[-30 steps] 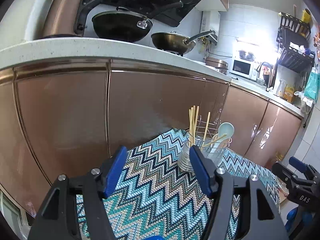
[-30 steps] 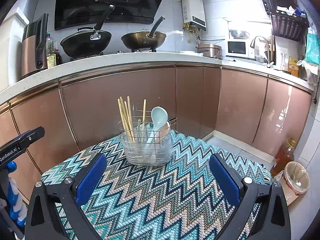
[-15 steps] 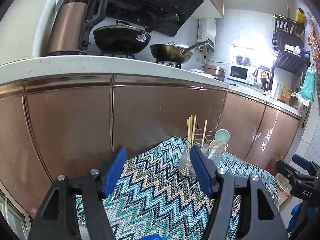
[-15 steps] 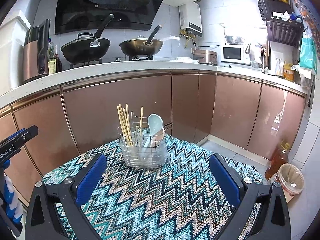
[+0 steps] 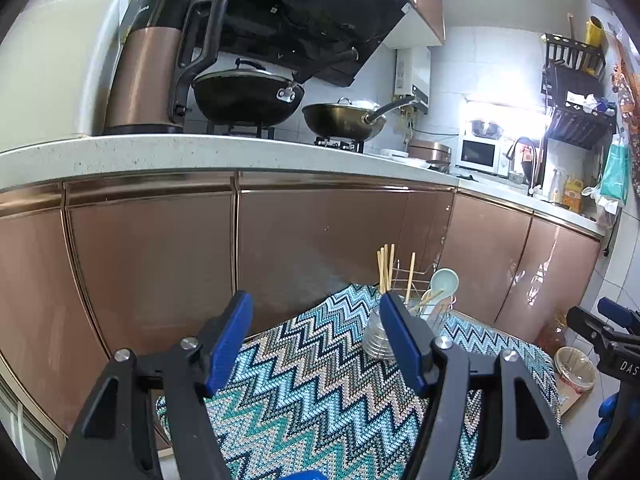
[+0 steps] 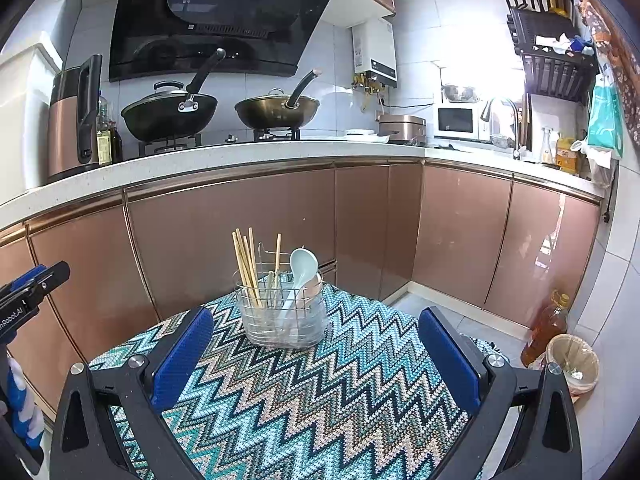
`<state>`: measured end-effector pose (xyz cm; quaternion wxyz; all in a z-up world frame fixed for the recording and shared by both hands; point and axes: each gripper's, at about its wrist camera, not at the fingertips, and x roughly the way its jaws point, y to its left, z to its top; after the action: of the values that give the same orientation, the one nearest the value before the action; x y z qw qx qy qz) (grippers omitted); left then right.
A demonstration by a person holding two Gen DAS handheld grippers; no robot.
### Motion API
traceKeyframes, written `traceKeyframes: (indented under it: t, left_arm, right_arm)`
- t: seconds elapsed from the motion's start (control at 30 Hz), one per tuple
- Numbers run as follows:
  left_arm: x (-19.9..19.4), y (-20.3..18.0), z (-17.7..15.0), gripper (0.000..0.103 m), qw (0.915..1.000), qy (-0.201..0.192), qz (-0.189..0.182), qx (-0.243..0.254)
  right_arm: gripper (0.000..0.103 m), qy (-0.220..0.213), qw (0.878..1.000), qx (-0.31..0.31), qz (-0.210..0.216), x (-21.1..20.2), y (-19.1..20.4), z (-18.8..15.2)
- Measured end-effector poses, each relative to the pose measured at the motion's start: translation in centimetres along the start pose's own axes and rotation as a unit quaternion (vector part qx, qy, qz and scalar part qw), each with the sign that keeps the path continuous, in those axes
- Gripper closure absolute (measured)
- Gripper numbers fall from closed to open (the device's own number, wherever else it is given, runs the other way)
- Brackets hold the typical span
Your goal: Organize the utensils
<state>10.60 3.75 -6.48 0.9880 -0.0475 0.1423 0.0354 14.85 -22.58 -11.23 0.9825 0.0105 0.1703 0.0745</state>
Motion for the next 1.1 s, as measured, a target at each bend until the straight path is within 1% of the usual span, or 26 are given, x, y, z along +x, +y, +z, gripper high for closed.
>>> traceKeyframes:
  t: [0.37, 0.6, 0.8, 1.1]
  left_arm:
    - [-1.6, 0.3, 0.5, 0.039, 0.9999, -0.015, 0.0, 0.001]
    - [-2.1, 0.5, 0.6, 0.039, 0.9999, -0.014, 0.002, -0.001]
    - [-2.1, 0.0, 0.6, 0.039, 0.9999, -0.012, 0.004, 0.009]
    - [-1.9, -0.7, 0.4, 0.039, 0.9997, -0.007, 0.006, 0.022]
  right_arm:
    - [0.0, -0.009, 1.0, -0.005, -0.005, -1.4, 0.3, 0.4]
    - [0.0, -0.009, 1.0, -0.006, -0.004, -1.6, 0.7, 0.5]
    - [0.0, -0.009, 1.0, -0.005, -0.004, -1.9, 0.7, 0.2]
    - [0.0, -0.007, 1.0, 0.004, -0.006, -2.1, -0.3, -0.2]
